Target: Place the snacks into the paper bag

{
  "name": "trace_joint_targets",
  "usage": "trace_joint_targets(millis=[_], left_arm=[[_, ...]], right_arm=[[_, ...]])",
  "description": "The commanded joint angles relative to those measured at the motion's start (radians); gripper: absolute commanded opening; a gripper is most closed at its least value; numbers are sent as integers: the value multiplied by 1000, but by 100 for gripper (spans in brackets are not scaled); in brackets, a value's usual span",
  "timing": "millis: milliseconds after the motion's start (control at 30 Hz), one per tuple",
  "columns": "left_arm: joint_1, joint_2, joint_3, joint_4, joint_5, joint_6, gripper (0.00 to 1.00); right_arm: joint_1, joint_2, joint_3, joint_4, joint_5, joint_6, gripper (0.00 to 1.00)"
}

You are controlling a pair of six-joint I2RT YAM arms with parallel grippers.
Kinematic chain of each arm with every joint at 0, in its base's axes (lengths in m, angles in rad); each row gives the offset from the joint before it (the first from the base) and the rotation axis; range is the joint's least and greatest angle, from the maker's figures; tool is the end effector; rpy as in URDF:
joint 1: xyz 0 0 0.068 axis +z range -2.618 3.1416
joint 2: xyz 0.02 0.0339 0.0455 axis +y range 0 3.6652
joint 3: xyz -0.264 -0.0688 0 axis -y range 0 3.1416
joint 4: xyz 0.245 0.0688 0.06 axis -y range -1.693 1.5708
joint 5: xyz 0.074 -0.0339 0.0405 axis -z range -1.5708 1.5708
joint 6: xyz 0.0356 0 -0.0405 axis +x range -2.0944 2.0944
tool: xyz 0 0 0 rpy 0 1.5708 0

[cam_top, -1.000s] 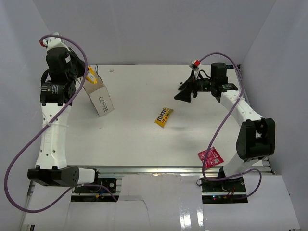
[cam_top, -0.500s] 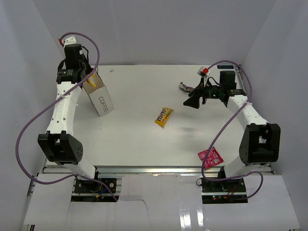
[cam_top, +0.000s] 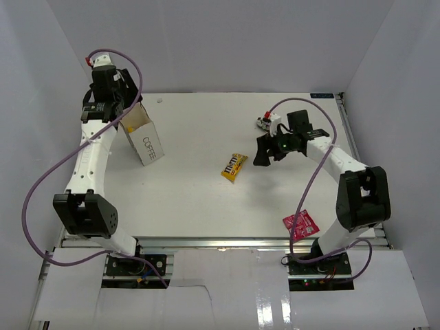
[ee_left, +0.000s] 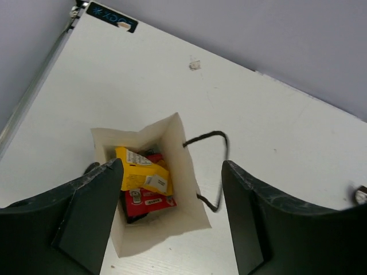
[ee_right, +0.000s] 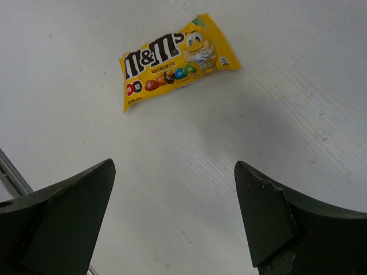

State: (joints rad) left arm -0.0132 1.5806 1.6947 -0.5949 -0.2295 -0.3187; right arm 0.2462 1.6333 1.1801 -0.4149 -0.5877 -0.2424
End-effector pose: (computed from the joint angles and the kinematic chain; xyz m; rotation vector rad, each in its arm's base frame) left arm 0.3556 0.0034 0.4147 -0.4498 1.9878 0.0275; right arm 0.3346 0.1044 0.2446 -0.8219 2.2188 0.7133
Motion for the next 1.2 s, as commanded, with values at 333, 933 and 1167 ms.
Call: trace_joint_targets(millis=[333, 933, 1167], left_arm=[[5, -586, -453, 346, 530, -316, 87], [4, -768, -765, 443, 674, -600, 87], [-4, -772, -829, 492, 693, -643, 87]], right_arm=[[281, 247, 213, 87, 461, 779, 93], [403, 312, 158, 59, 678, 867, 88], [403, 321, 124, 83, 695, 859, 79]])
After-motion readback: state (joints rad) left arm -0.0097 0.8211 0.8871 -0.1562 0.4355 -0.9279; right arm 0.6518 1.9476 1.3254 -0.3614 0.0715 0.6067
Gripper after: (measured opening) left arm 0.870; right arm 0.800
